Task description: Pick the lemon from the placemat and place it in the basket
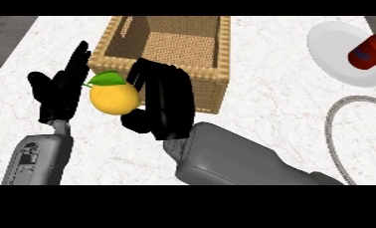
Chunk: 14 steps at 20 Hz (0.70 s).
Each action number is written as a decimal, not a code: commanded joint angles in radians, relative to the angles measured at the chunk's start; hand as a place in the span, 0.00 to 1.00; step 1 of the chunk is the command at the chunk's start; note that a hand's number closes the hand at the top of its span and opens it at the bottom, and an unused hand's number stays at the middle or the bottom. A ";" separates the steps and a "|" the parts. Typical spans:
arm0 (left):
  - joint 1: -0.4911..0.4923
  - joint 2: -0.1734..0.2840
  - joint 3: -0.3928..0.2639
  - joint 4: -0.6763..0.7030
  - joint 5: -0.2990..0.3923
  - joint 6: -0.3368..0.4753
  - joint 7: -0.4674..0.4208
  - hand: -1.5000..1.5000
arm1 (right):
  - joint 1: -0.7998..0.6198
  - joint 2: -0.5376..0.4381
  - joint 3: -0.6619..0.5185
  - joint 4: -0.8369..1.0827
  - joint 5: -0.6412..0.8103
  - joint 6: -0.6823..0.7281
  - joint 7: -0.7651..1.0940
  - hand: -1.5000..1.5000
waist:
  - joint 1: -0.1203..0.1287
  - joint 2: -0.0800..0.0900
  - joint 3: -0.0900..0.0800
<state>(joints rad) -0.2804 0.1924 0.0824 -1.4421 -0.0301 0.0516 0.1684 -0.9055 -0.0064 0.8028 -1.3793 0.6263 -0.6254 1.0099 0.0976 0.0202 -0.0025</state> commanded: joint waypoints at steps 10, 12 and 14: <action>-0.005 -0.005 -0.003 -0.002 -0.014 0.014 0.007 0.50 | -0.406 -0.037 0.153 0.410 0.028 0.240 -0.145 1.00 | -0.030 -0.012 -0.001; -0.012 -0.003 0.005 0.016 -0.011 0.014 0.006 0.50 | -0.465 0.004 0.155 0.514 0.047 0.252 -0.181 1.00 | -0.028 -0.005 -0.001; -0.025 0.005 0.023 0.040 -0.007 0.013 -0.022 0.50 | -0.482 0.005 0.172 0.561 0.027 0.208 -0.212 1.00 | -0.028 -0.004 -0.001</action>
<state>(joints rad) -0.2922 0.1921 0.0969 -1.4241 -0.0339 0.0652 0.1700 -1.3050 -0.0219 0.9441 -0.9596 0.6263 -0.4235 0.8484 0.0711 0.0060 -0.0025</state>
